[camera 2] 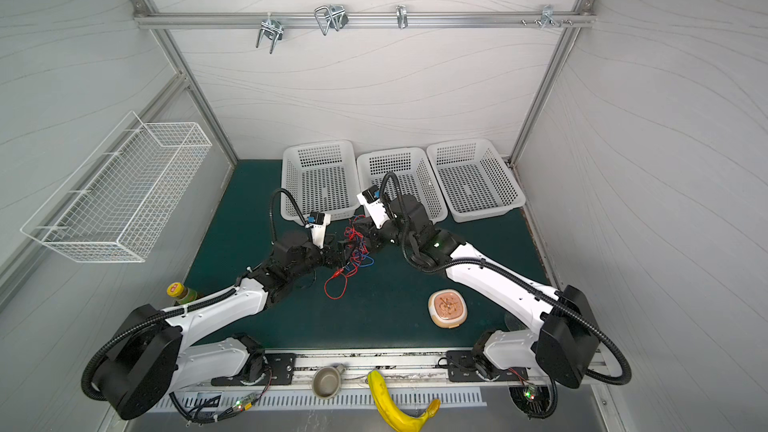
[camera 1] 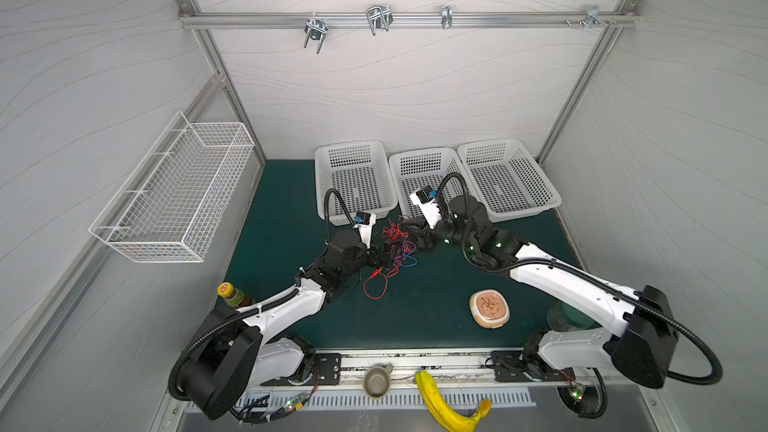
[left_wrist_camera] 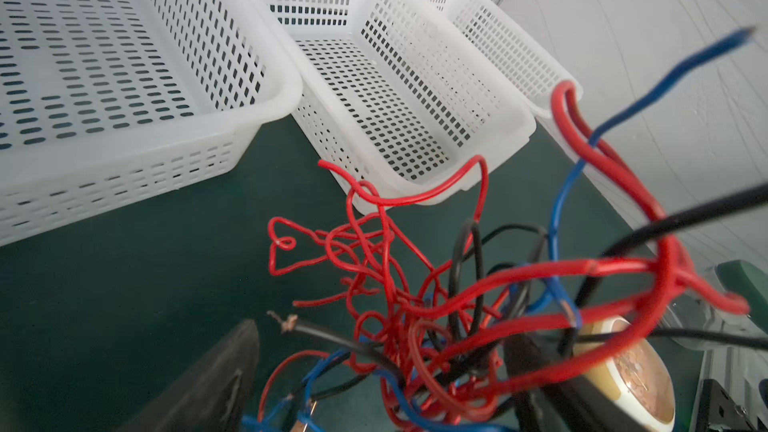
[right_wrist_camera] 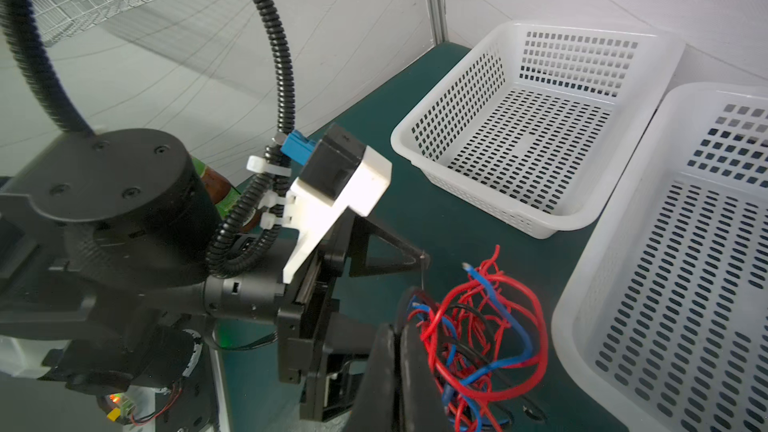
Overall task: Untangle the cables
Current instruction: 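Grasp the wire bundle with the left gripper while the right gripper grasps a black wire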
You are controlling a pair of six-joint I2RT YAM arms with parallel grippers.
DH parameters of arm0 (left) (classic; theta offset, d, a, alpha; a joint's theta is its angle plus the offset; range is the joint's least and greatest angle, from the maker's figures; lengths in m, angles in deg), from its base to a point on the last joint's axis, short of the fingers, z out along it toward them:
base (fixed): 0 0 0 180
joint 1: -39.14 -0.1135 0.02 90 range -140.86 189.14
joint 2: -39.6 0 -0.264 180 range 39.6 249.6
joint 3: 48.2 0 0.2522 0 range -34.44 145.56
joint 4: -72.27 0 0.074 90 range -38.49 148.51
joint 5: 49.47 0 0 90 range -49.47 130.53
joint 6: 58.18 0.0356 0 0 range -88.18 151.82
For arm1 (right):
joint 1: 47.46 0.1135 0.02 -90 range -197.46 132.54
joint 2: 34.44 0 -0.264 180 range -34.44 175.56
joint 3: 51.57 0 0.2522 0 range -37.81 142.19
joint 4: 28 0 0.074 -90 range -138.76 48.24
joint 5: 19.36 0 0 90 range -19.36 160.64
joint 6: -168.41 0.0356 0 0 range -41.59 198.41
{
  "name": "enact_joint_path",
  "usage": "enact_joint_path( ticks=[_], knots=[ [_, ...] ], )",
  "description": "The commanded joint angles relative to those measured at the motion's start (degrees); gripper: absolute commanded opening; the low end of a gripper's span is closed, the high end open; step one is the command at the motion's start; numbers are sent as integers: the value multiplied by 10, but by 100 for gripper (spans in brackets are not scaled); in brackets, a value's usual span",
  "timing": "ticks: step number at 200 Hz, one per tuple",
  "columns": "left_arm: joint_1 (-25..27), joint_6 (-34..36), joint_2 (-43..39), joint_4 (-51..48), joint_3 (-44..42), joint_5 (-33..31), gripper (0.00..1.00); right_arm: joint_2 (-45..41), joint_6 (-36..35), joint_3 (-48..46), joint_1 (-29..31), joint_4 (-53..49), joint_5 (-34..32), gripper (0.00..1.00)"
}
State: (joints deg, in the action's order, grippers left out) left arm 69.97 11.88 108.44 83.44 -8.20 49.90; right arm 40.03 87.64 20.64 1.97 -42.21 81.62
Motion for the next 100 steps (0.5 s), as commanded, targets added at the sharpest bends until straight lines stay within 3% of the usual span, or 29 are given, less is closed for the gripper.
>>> enact_joint_path(
  ticks=[1,34,70,100],
  knots=[
    [2,-21,12,66,12,-15,91,-19,12,14,7,36,28,0],
    [2,-38,26,61,25,-18,78,-12,29,10,12,51,44,0],
    [3,-49,43,42,42,-22,46,-6,34,12,14,46,33,0],
    [2,-45,53,1,57,-33,18,-18,27,7,15,18,-34,0]
  ],
)
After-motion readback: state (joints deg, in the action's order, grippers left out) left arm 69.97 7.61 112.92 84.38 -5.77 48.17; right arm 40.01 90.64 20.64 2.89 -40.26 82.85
